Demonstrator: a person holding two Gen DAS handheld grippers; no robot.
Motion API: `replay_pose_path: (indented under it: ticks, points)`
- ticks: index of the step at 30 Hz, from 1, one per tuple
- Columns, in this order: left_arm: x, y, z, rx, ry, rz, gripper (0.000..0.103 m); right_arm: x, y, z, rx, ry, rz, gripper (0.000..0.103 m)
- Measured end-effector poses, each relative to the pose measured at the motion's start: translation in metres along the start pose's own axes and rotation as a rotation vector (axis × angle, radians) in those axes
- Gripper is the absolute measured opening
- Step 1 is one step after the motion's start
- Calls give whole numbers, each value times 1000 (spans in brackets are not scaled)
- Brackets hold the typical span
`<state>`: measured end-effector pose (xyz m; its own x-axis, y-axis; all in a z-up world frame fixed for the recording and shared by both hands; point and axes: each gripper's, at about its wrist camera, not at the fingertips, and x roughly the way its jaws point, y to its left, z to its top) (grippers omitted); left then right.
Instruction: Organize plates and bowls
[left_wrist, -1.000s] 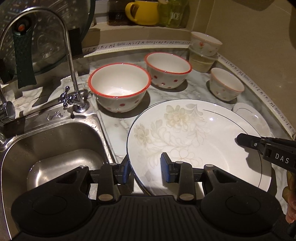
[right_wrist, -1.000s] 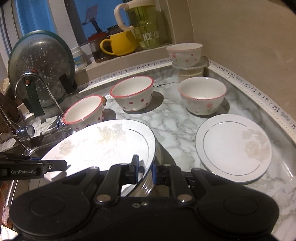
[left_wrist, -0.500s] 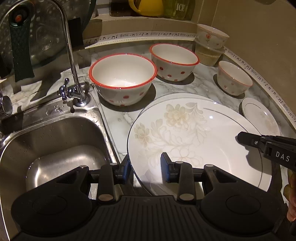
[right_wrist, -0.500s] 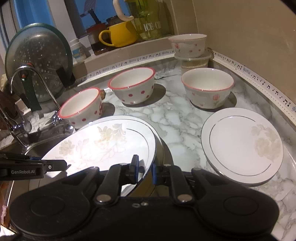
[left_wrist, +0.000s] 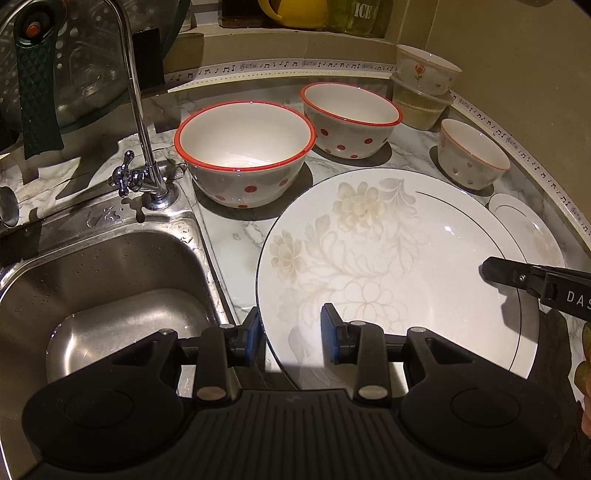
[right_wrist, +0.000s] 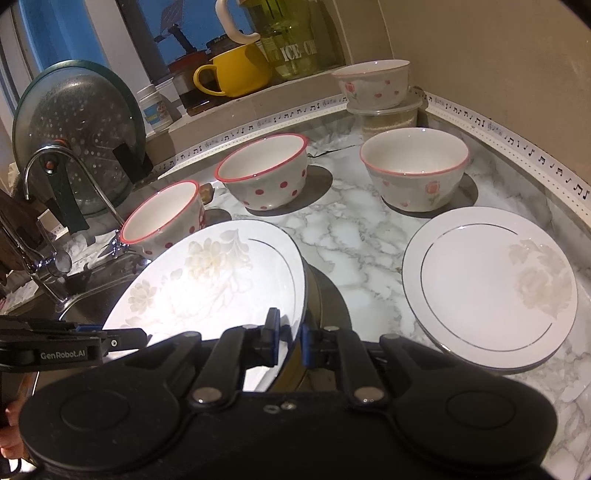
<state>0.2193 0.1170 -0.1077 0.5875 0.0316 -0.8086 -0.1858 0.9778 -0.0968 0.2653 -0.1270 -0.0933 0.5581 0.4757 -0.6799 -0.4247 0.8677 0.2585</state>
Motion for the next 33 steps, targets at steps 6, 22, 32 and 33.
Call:
replay_pose_path:
  ticks: [6, 22, 32, 33]
  points:
    - [1, -1, -1, 8, 0, 3, 32, 1, -5, 7, 17, 43, 30, 16]
    - [3, 2, -2, -19, 1, -12, 32, -13, -17, 24, 6, 73, 31, 35]
    - [-2, 0, -3, -7, 5, -6, 32, -14, -16, 15, -41, 87, -32, 35]
    - [-4, 0, -3, -7, -7, -8, 32, -15, -18, 14, -43, 86, -39, 35]
